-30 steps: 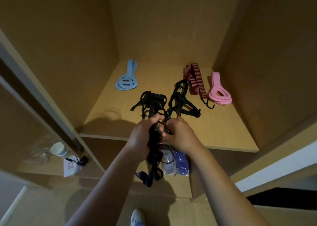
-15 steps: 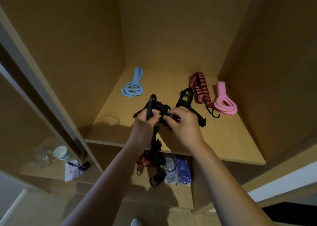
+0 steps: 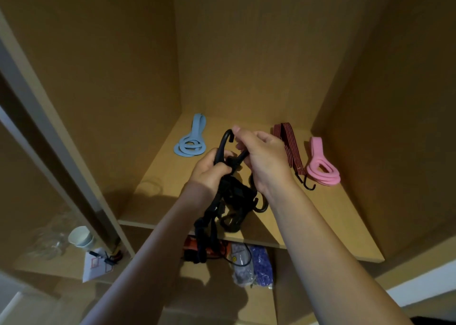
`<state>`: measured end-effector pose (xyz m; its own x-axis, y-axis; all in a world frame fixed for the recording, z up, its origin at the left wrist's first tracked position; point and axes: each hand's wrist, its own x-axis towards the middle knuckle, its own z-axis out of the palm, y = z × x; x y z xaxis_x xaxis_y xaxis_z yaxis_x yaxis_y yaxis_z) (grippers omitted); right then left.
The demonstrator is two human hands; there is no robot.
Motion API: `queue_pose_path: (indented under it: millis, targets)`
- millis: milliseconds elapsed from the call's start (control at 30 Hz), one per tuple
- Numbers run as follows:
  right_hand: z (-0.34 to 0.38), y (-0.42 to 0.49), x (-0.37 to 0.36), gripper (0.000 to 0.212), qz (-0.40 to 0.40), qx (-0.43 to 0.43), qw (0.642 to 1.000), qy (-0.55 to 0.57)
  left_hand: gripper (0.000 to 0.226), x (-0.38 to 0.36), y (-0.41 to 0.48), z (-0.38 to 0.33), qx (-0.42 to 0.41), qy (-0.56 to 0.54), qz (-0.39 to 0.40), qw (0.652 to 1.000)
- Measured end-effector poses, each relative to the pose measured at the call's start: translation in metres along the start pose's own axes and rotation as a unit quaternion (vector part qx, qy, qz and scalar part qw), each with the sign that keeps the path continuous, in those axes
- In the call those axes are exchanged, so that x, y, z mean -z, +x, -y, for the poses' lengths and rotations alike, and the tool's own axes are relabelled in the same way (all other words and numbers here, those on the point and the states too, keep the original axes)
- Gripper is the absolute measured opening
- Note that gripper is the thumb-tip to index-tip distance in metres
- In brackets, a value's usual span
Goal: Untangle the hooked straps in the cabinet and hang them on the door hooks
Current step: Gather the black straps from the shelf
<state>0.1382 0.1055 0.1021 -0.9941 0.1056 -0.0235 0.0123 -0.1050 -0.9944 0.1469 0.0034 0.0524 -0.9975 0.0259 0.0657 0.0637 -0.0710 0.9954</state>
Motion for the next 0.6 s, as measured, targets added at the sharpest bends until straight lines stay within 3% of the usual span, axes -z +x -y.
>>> queue_pose_path:
  millis: [167, 300, 467, 600]
  targets:
    - [0.004, 0.000, -0.005, 0.016, 0.133, -0.040, 0.985, 0.106, 0.022, 0.004, 0.005, -0.003, -0.026, -0.006, -0.065, 0.998]
    - [-0.022, -0.005, 0.006, 0.021, 0.106, 0.051, 0.991, -0.059, 0.018, 0.004, 0.008, -0.012, 0.025, -0.149, -0.090, 0.984]
    - [-0.058, -0.016, 0.014, 0.031, 0.308, -0.046, 0.944, -0.109, 0.003, 0.007, 0.019, -0.025, 0.040, -0.318, -0.046, 0.946]
    - [-0.066, -0.022, 0.019, 0.009, 0.380, -0.051, 0.894, -0.231, 0.015, 0.018, 0.031, -0.026, 0.063, -0.404, -0.018, 0.913]
